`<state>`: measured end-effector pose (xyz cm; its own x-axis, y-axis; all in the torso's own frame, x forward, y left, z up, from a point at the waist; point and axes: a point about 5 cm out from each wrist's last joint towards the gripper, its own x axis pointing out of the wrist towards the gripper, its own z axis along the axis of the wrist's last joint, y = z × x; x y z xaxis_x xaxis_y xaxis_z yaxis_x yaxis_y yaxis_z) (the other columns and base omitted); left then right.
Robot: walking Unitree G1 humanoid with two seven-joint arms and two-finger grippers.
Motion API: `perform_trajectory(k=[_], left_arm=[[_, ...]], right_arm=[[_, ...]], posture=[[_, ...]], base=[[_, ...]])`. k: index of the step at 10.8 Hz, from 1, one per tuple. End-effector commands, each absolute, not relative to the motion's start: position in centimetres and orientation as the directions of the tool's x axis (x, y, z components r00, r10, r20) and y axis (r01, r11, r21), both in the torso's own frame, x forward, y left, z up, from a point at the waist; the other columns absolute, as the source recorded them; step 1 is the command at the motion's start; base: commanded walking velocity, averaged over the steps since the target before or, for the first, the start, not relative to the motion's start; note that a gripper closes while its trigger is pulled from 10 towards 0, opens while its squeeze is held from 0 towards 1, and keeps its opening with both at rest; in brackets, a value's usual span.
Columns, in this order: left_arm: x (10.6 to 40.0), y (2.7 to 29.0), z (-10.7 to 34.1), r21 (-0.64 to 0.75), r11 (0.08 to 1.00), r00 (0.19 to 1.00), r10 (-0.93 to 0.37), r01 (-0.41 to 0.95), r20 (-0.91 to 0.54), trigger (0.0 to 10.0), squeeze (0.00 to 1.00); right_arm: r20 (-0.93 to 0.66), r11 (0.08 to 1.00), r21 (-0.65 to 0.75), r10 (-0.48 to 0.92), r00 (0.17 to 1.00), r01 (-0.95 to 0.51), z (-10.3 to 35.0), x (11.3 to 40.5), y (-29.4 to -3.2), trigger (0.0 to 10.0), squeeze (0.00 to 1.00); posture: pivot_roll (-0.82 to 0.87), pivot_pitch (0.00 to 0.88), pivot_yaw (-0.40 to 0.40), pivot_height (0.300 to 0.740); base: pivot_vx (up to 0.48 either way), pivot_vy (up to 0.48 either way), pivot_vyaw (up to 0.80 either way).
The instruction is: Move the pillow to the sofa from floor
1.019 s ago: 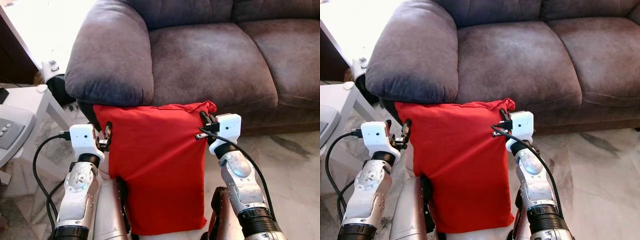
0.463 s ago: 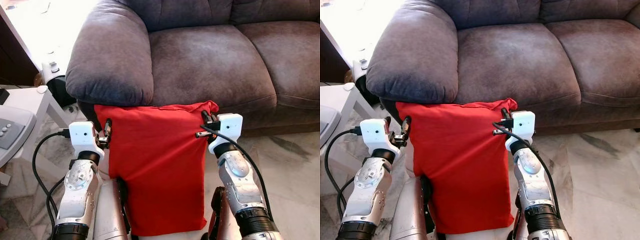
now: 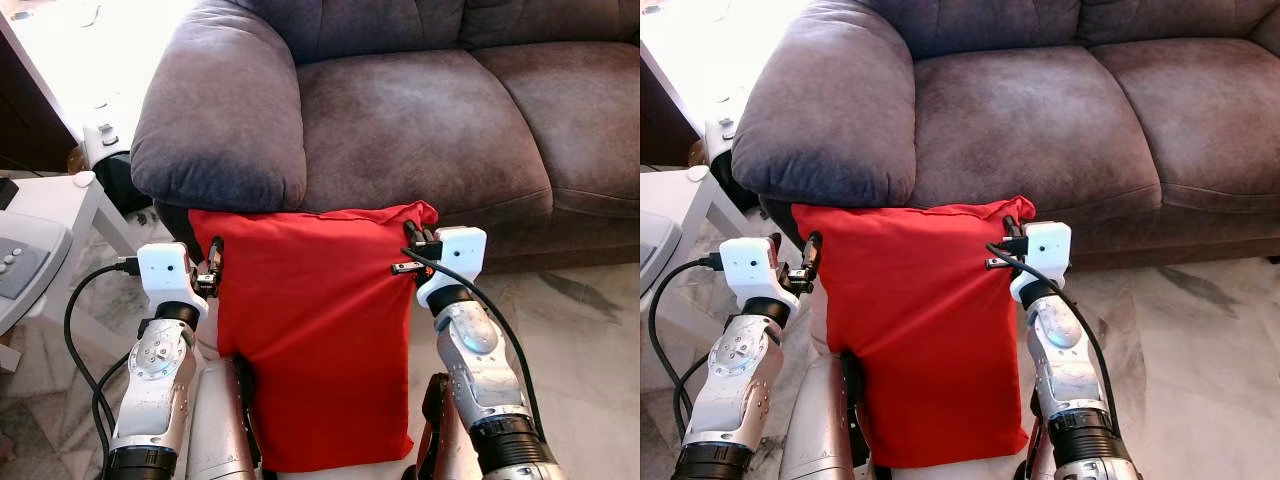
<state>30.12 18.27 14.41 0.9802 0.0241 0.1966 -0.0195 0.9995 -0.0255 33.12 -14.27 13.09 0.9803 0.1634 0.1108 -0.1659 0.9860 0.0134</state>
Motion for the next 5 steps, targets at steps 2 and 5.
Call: perform_trajectory(k=[2, 5], left_arm=[[30.15, 18.61, 14.23, -0.021, 0.999, 0.982, 0.032, -0.028, 0.189, 10.0, 0.00], [30.16, 18.59, 14.25, -0.023, 0.999, 0.981, 0.032, -0.028, 0.191, 10.0, 0.00]], right_arm=[[0.164, 0.989, 0.022, 0.142, 0.976, -0.147, 14.24, 33.05, -14.56, 10.0, 0.00], [0.166, 0.989, 0.024, 0.142, 0.976, -0.148, 14.25, 33.06, -14.54, 10.0, 0.00]], posture=[[0.12, 0.170, 0.024, 0.485], [0.12, 0.170, 0.024, 0.529]], base=[[0.000, 0.000, 0.00], [0.000, 0.000, 0.00]])
